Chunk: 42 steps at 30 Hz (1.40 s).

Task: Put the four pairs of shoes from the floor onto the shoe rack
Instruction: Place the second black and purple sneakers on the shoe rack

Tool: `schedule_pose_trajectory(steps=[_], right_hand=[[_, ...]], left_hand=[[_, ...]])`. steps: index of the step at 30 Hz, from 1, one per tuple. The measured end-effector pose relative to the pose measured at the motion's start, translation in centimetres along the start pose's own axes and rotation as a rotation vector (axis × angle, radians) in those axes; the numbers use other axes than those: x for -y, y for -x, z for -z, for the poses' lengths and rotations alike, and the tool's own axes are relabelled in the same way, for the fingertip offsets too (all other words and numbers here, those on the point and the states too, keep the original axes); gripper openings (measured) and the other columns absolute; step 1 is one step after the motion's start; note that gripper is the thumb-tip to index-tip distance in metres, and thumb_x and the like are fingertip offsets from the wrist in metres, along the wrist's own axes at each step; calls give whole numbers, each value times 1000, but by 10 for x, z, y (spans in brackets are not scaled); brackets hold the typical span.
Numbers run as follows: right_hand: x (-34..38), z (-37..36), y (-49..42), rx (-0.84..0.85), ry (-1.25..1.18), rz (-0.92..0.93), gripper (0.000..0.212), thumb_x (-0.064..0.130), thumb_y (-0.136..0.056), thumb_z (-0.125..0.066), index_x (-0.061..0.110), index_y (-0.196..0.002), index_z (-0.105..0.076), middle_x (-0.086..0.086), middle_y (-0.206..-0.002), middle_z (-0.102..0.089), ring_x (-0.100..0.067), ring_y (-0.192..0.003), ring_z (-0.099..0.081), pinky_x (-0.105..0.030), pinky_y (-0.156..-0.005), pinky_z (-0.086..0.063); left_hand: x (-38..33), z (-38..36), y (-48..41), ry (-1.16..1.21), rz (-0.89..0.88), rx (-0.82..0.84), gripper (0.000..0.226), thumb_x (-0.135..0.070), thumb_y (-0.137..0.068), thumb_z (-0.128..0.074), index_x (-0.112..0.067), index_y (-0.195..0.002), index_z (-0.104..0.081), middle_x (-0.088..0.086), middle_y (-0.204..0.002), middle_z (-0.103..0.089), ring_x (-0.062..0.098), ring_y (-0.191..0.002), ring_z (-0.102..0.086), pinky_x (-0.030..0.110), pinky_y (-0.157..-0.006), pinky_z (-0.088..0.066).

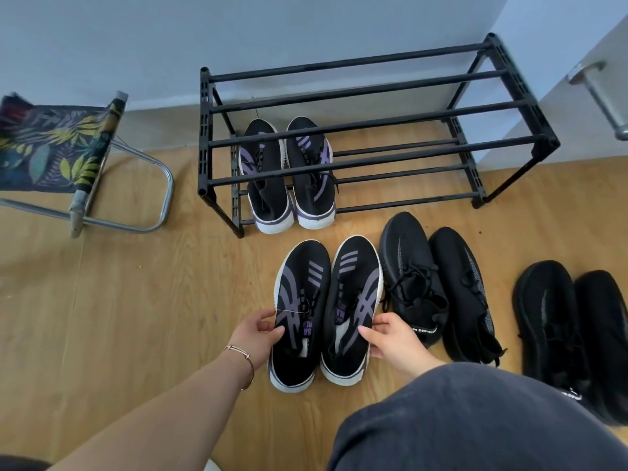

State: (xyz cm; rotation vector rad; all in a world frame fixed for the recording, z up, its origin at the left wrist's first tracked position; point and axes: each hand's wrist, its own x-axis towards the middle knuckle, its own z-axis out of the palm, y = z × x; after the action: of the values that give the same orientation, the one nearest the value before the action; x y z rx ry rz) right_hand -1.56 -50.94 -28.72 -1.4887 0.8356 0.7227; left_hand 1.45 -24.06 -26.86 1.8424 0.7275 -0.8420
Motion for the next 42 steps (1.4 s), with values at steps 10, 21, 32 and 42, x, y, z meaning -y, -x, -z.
schedule_pose_trajectory(steps=[10,21,32,42], right_hand=[[24,25,38,36,162,114,47,30,-78,-82,19,-115,-56,-6,-111,-70,-21,-103,-70,-44,-88,-61],[102,81,93,-13,212,306,37,21,-85,-77,23,-116,-55,-4,-114,-67,-20,-103,-69,-41,-87,-61],[214,75,82,-64,86,472,36,18,-88,-74,20,-122,-63,-1,-113,-73,-20,-104,-70,-42,-90,-60],[318,10,43,4,56,559,40,26,-88,-74,16,-125,-66,-3,-118,-71,-24,-108,-67,-46,-93,-58]], left_hand=[[-22,10,36,40,-74,29,38,-15,-87,-71,-30,-120,-57,5,-110,-66,22,-94,-71,42,-86,-60],[-83,-10,75,182,-241,35,40,-10,-87,-70,-29,-119,-58,5,-106,-71,25,-92,-73,45,-87,-60],[-183,28,75,348,-351,-52,41,-10,-91,-67,-28,-126,-57,0,-109,-69,19,-100,-70,44,-90,-59],[-251,105,51,440,-379,-235,31,-11,-93,-64,-26,-120,-61,-3,-99,-71,22,-94,-71,44,-86,-60]])
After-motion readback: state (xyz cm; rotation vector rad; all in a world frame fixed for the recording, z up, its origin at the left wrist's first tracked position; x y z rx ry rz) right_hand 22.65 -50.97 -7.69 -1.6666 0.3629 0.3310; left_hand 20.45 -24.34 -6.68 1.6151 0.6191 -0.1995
